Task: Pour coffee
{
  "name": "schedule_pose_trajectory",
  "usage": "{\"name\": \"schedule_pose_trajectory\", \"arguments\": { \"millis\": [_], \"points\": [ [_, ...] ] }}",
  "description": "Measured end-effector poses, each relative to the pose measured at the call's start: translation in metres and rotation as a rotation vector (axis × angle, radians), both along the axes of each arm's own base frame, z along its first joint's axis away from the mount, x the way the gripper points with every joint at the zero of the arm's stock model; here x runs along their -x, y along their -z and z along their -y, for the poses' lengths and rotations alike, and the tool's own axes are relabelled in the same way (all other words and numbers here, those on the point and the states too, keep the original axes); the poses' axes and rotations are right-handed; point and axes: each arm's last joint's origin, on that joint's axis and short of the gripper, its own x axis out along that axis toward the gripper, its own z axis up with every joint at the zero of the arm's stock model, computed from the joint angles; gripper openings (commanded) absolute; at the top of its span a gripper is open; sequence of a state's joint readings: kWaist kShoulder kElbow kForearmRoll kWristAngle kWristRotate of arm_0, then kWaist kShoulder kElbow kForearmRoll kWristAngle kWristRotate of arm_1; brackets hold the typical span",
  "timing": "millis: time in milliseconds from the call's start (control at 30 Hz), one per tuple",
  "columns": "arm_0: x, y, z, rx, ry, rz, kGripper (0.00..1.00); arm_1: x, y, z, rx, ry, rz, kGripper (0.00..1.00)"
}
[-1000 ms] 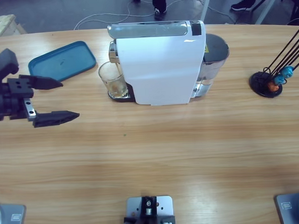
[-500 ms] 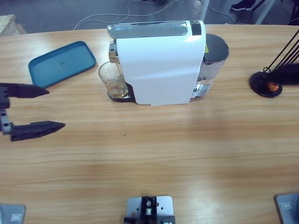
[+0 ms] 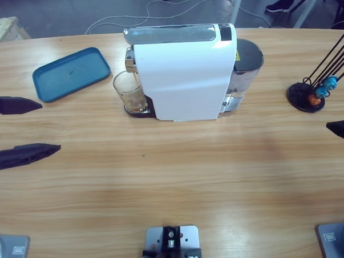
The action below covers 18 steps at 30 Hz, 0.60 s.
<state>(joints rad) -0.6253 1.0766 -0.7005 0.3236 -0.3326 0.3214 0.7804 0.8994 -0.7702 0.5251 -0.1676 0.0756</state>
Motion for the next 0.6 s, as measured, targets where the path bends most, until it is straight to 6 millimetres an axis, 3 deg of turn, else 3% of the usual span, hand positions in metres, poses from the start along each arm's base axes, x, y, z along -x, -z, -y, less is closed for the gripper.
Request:
{"name": "schedule_pose_trajectory", "arguments": {
  "millis": [600],
  "points": [
    [-0.012,-0.005,0.009,-0.003,-0.005,-0.014,0.996,0.005,0.011,0.007,-0.036,0.042,0.033,1.0]
  ]
}}
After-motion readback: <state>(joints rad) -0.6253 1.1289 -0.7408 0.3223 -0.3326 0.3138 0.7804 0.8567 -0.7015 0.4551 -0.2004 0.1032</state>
